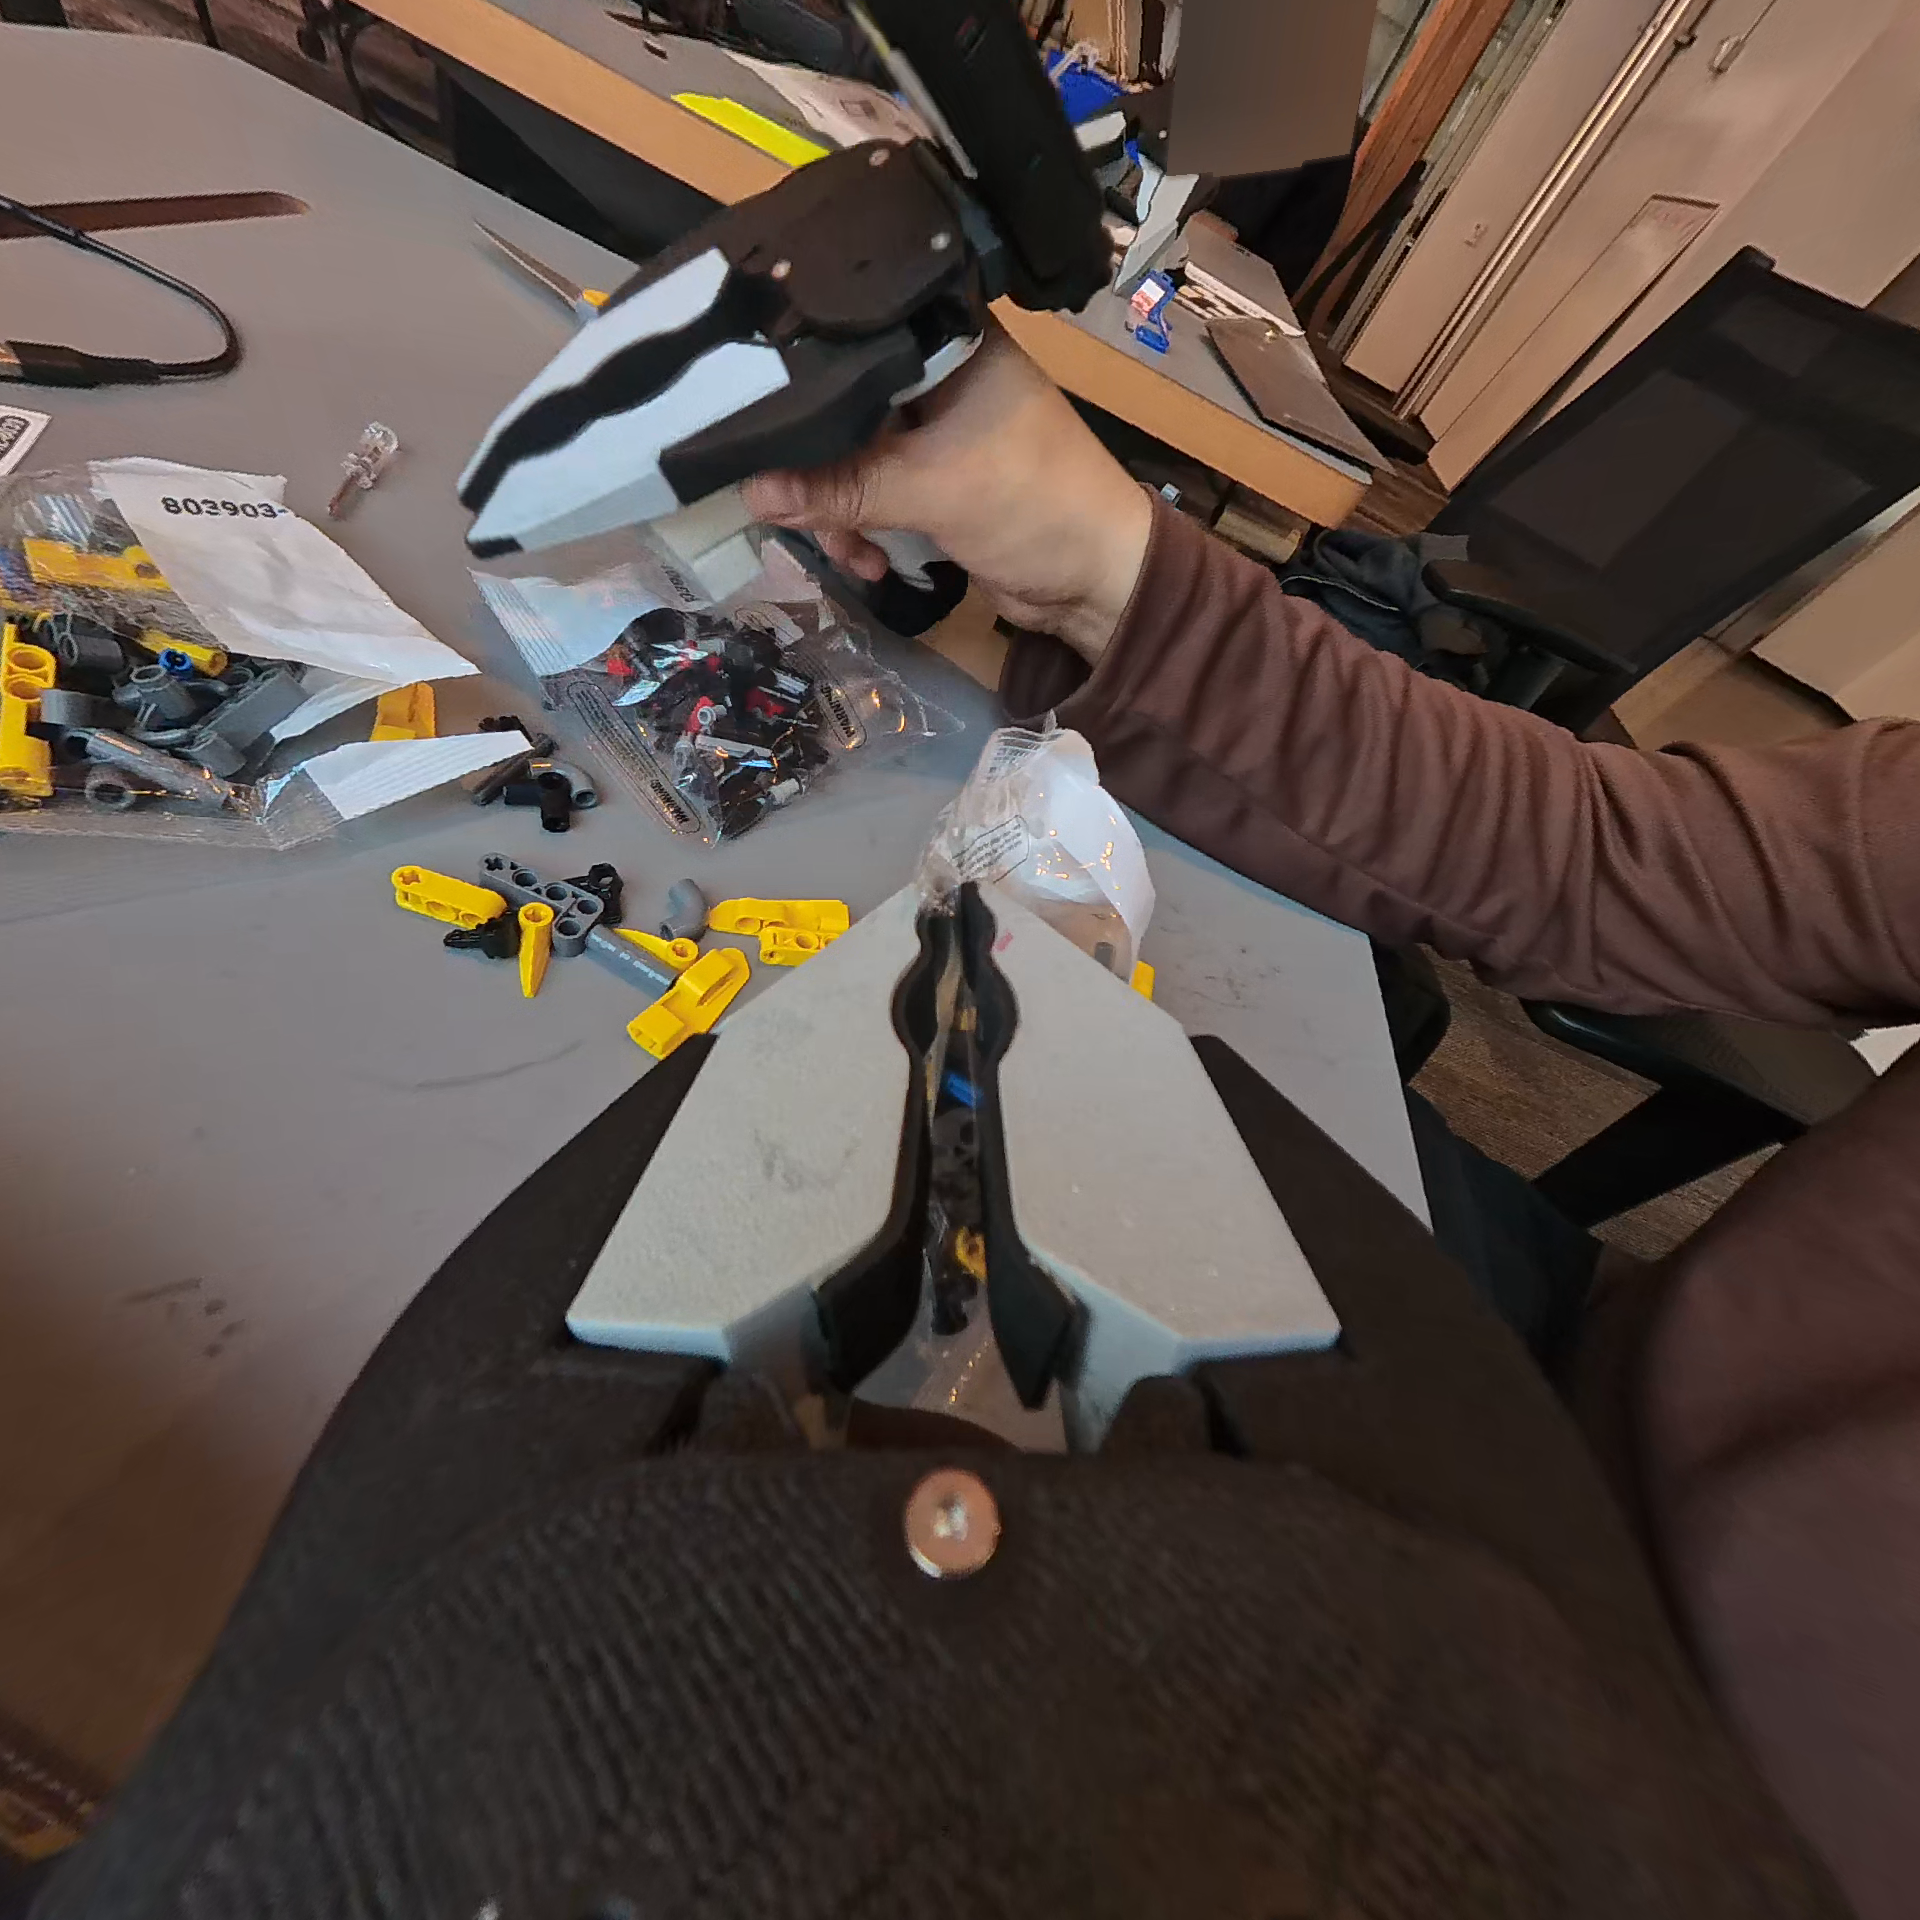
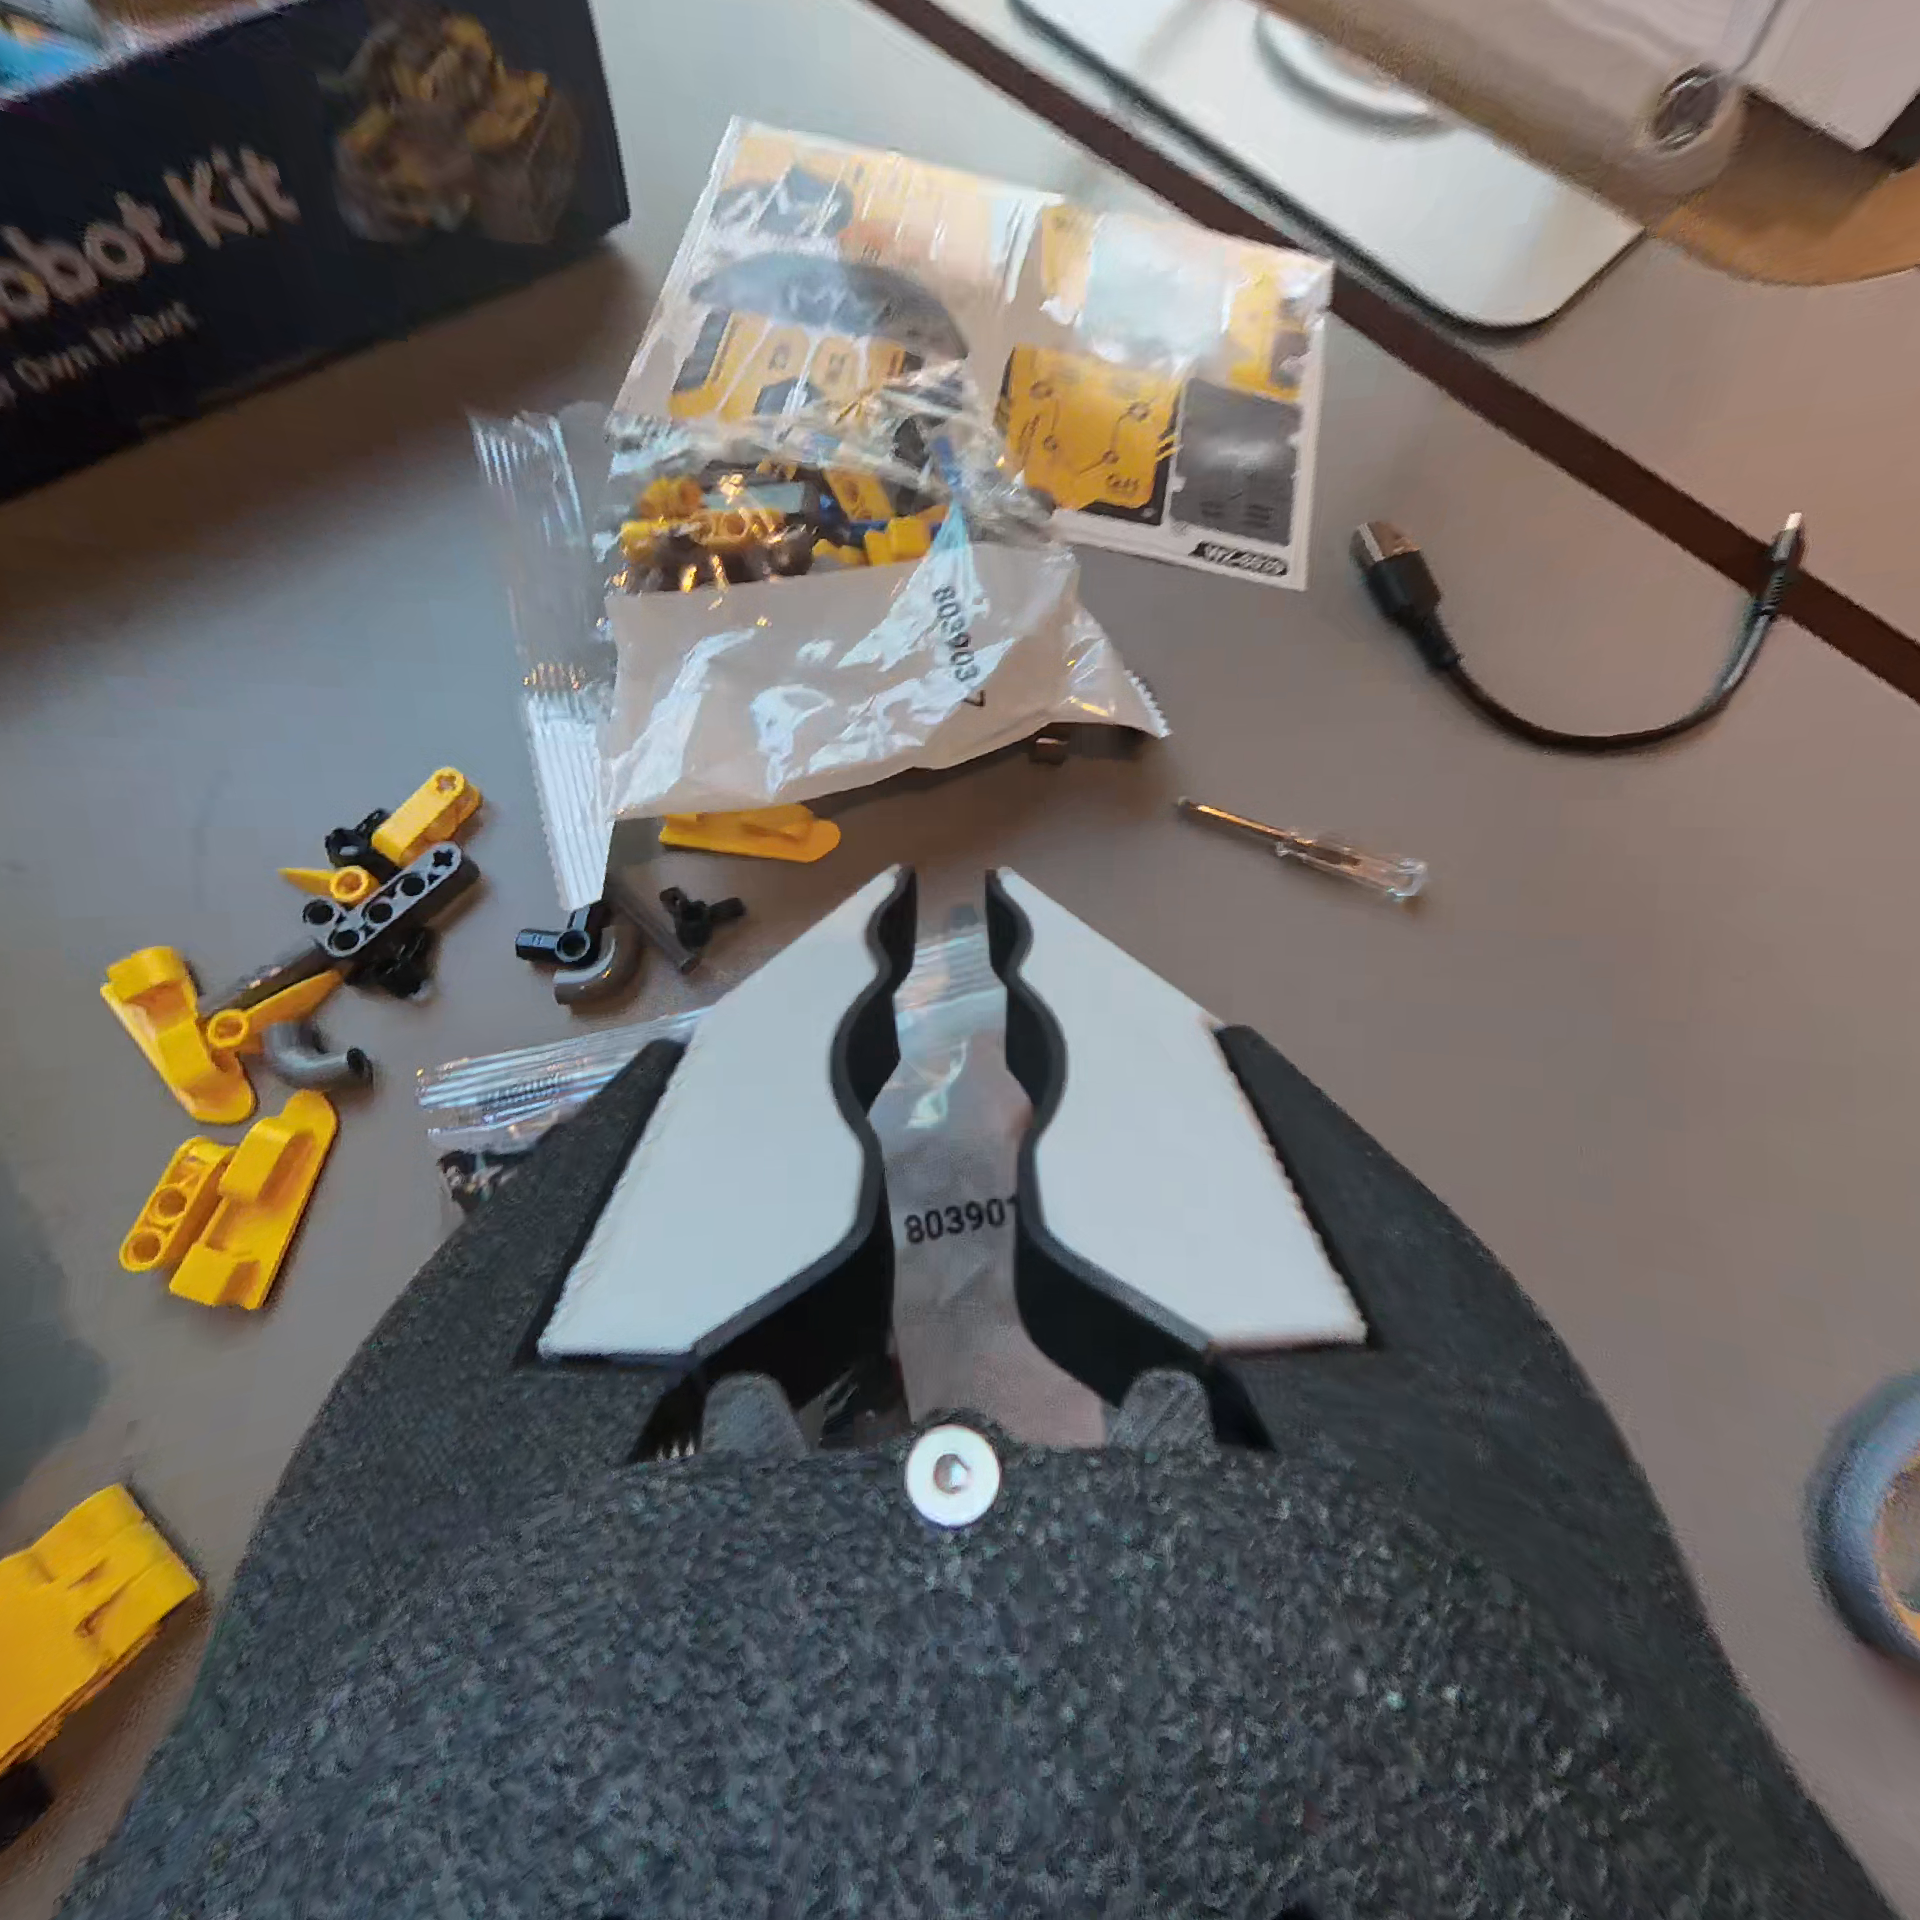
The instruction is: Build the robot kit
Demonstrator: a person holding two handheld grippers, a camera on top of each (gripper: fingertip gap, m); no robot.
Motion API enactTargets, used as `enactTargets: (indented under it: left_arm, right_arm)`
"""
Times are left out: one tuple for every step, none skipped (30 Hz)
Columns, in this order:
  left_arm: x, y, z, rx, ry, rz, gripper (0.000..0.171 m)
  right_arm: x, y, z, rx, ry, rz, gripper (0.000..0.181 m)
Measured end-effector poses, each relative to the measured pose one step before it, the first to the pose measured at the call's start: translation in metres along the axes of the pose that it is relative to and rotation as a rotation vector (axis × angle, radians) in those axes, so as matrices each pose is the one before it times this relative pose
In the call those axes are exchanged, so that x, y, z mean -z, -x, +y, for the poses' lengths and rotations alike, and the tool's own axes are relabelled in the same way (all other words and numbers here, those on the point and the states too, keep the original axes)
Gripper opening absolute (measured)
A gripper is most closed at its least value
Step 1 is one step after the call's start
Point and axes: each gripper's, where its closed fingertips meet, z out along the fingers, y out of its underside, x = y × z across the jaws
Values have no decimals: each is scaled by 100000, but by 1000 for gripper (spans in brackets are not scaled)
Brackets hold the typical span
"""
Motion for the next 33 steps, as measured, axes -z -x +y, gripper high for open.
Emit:
enactTargets:
  left_arm:
    - [-39,-22,-21,93,-70,112,0]
    - [-22,-13,-22,51,-51,25,0]
    - [-24,-28,-26,16,-47,28,0]
    - [-8,-47,-19,-91,-64,146,0]
    - [-3,-35,-13,-203,-57,60,0]
    - [3,-6,-10,-102,28,-53,0]
    - [1,-7,2,82,16,6,0]
    - [12,-26,-12,79,-56,102,0]
    - [-5,-22,-12,-11,-48,43,0]
    - [-26,-9,-2,-44,1,-24,0]
    - [-28,-6,-3,19,23,-20,0]
    - [-42,-9,6,78,59,21,0]
    - [-32,-18,7,51,101,17,0]
    - [-33,-23,1,-31,25,33,0]
    - [-37,-48,-10,-58,-15,112,0]
    - [-36,-37,11,-69,102,122,0]
    - [-41,-24,33,-112,197,41,0]
    - [-26,-17,39,-122,140,37,0]
    - [-21,-9,37,2,149,4,0]
    - [-5,12,28,68,134,42,0]
    - [3,36,24,93,33,-41,0]
    - [10,31,23,93,91,-34,0]
    - [23,41,18,91,118,-96,0]
    - [33,36,-16,38,-67,-156,0]
    - [20,16,-24,12,-125,-37,0]
    - [35,13,-30,33,-137,-76,0]
    - [21,18,-36,55,-143,-102,0]
    - [12,-15,-25,1,-87,35,0]
    - [2,-31,-3,-61,-16,80,0]
    - [-3,-24,-11,-64,-75,33,0]
    - [-12,-28,5,-44,14,97,0]
    - [-11,6,17,78,126,22,0]
    - [-5,10,23,75,71,-4,0]
  right_arm:
    - [267,-459,-434,-2106,-2944,1692,19]
    - [159,-206,-304,-2023,-1983,397,24]
    - [64,141,-319,-1995,-1966,-1370,31]
    - [-17,508,-362,-1913,-2111,-3072,39]
    - [-58,756,-341,-1466,-1776,-4206,43]
    - [-86,752,-281,-1049,-1444,-3750,45]
    - [-113,741,-212,-615,-1079,-3378,47]
    - [-184,786,-113,-175,-394,-3387,49]
    - [-288,576,79,-89,635,-1759,53]
    - [-399,361,286,730,1916,-211,58]
    - [-456,103,493,1910,3244,1442,61]
    - [-435,-207,531,2603,3490,3406,61]
    - [-403,-233,513,2781,3286,3321,60]
    - [-363,178,386,2483,2625,625,56]
    - [-272,398,170,1626,1324,-1011,48]
    - [-206,368,-6,984,280,-898,45]
    - [-164,425,3,1393,445,-1432,44]
    - [-115,558,10,1991,556,-2190,41]
    - [-71,545,-36,2240,0,-2051,40]
    - [-5,466,-104,2167,-425,-1596,39]
    - [120,423,-174,2170,-845,-1730,28]
    - [245,184,-328,1479,-1854,-886,28]
    - [383,-271,-308,-111,-1882,811,32]
    - [487,-610,-134,-1572,-1132,1464,37]
    - [576,-807,48,-2357,-480,1504,42]
    - [683,-1033,101,-2739,-617,2257,45]
    - [714,-1201,92,-3147,-1004,2852,45]
    - [662,-1122,85,-3553,-984,2291,45]
    - [544,-722,86,-3178,-608,122,46]
    - [397,-340,230,-2245,453,-1446,46]
    - [267,-73,464,-944,2145,-1991,44]
    - [108,102,667,743,3654,-1853,40]
    - [-37,167,885,2216,5056,-1007,37]
